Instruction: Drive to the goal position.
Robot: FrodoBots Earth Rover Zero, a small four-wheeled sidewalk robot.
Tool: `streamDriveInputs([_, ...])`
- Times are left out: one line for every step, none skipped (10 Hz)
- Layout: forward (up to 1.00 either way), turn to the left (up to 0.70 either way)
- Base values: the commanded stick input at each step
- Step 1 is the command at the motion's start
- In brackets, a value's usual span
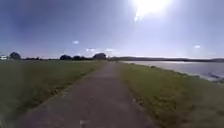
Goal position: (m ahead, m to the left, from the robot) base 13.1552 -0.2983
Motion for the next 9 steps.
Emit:
streamDriveInputs([0.7,0.0])
streamDriveInputs([0.7,0.0])
streamDriveInputs([0.7,0.0])
streamDriveInputs([0.7,0.0])
streamDriveInputs([0.7,0.0])
streamDriveInputs([0.7,0.0])
streamDriveInputs([0.7,0.0])
streamDriveInputs([0.7,0.0])
streamDriveInputs([0.7,0.0])
